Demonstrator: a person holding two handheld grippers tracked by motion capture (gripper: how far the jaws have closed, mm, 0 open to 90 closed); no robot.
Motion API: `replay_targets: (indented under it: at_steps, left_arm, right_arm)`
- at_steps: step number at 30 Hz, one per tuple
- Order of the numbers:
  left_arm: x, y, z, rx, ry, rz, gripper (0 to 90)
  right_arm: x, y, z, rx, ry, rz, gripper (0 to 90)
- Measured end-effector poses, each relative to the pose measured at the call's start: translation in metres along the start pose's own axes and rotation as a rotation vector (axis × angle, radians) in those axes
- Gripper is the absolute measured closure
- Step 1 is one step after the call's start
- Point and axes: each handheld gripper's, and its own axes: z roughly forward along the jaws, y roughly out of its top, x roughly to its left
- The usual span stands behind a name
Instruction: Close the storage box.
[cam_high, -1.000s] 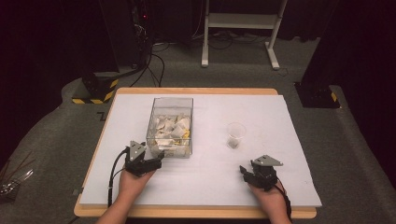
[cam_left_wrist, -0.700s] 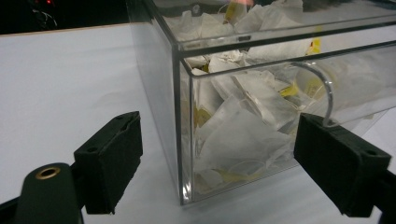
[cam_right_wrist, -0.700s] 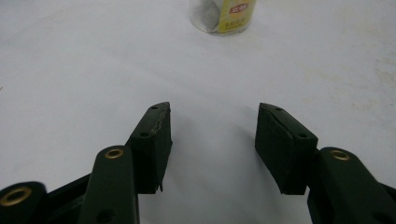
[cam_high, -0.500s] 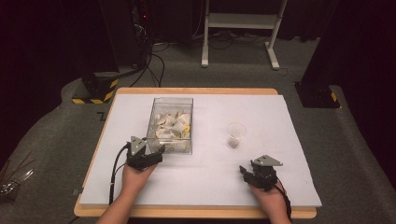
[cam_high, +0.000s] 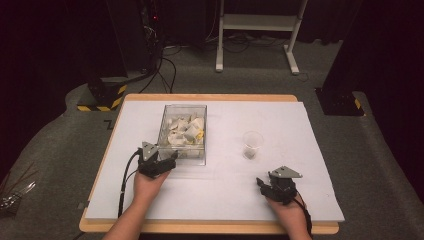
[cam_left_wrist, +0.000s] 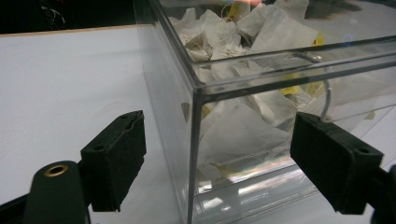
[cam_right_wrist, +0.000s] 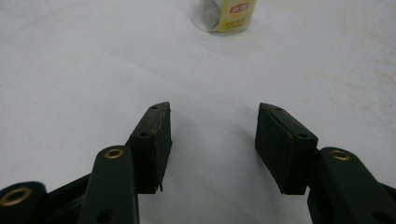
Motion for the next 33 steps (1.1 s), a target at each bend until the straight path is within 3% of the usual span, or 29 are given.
replay_targets:
  at_steps: [11, 15, 19, 21, 28, 33]
  left_arm:
    - [-0.001, 0.0, 0.004, -0.003, -0.007, -0.016, 18.7]
    - [0.0, -0.001, 0.003, 0.019, -0.007, -0.023, 20.6]
    - [0.001, -0.001, -0.002, 0.037, -0.011, -0.001, 20.6]
    - [0.001, -0.001, -0.006, 0.051, -0.017, 0.011, 20.6]
    - [0.005, -0.007, -0.019, 0.063, -0.074, -0.01, 24.5]
    - [0.008, -0.01, -0.029, 0.072, -0.096, -0.002, 25.5]
  right_arm:
    - [0.0, 0.0, 0.0, -0.001, 0.0, -0.001, 45.6]
    - [0.0, 0.0, 0.0, -0.001, 0.002, 0.002, 45.6]
    - [0.0, 0.0, 0.0, 0.0, 0.002, 0.001, 45.5]
    - [0.0, 0.0, 0.0, -0.001, 0.003, 0.001, 45.5]
    - [0.0, 0.0, 0.0, 0.0, 0.002, 0.001, 45.4]
    - [0.0, 0.0, 0.0, 0.0, 0.001, -0.002, 45.4]
